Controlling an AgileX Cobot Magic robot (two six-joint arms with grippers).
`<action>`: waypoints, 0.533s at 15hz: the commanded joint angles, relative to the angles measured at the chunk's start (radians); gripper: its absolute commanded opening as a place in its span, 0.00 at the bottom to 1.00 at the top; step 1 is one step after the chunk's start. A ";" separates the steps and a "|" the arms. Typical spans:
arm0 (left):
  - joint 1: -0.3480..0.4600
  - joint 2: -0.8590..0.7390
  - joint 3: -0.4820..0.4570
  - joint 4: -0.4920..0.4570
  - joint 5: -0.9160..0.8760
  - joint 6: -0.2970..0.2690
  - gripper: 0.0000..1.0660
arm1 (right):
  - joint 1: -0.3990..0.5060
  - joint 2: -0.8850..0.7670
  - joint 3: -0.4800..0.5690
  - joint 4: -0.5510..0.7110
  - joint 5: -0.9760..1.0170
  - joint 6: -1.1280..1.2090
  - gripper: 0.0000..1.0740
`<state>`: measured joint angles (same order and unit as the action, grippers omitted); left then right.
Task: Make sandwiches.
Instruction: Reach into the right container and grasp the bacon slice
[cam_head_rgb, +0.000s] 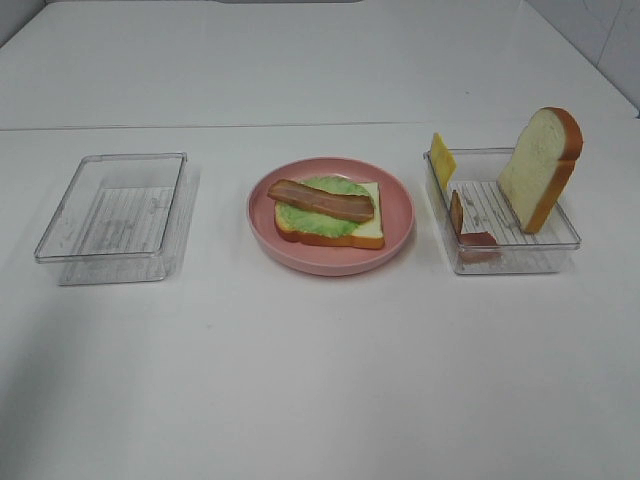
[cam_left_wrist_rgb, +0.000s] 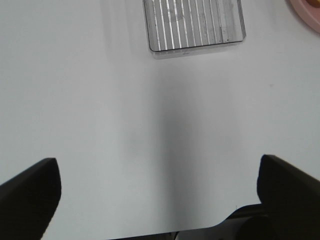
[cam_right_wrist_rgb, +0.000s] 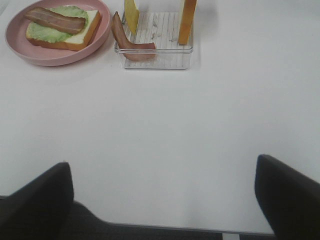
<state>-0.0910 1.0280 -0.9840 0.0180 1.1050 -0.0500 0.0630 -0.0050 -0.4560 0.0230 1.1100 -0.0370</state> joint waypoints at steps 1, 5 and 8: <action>-0.001 -0.282 0.170 0.002 -0.053 -0.001 0.94 | -0.005 -0.028 0.002 0.007 -0.006 -0.005 0.90; -0.001 -0.716 0.345 -0.001 -0.038 0.023 0.94 | -0.005 -0.028 0.002 0.007 -0.006 -0.005 0.90; -0.001 -0.926 0.447 -0.055 -0.036 0.056 0.94 | -0.005 -0.028 0.002 0.007 -0.006 -0.005 0.90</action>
<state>-0.0910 0.1130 -0.5430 -0.0220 1.0750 0.0000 0.0630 -0.0050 -0.4560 0.0230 1.1100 -0.0370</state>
